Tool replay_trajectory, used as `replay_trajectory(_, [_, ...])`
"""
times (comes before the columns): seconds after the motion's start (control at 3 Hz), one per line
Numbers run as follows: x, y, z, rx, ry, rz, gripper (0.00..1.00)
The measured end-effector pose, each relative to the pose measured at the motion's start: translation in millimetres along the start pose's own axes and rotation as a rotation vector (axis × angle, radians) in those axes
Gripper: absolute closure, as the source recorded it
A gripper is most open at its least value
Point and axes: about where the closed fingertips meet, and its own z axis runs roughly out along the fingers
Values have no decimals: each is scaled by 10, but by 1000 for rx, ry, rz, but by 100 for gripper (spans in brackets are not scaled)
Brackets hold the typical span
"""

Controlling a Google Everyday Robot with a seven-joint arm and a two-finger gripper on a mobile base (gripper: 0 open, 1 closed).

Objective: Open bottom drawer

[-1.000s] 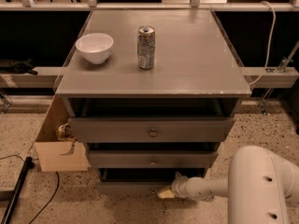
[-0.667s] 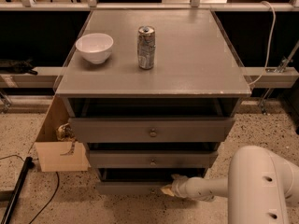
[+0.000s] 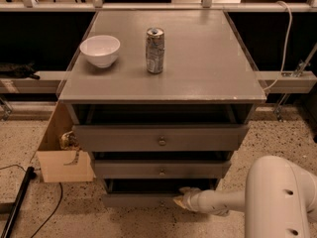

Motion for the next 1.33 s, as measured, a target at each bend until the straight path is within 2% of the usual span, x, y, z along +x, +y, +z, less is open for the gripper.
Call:
replay_trajectory(0.33, [48,202,-106,-37,-7,-9,100])
replay_trajectory(0.67, [48,202,-106,-37,-7,-9,100])
replay_trajectory(1.0, [48,202,-106,-37,-7,-9,86])
replay_trajectory(1.33, [48,202,-106,-37,-7,-9,62])
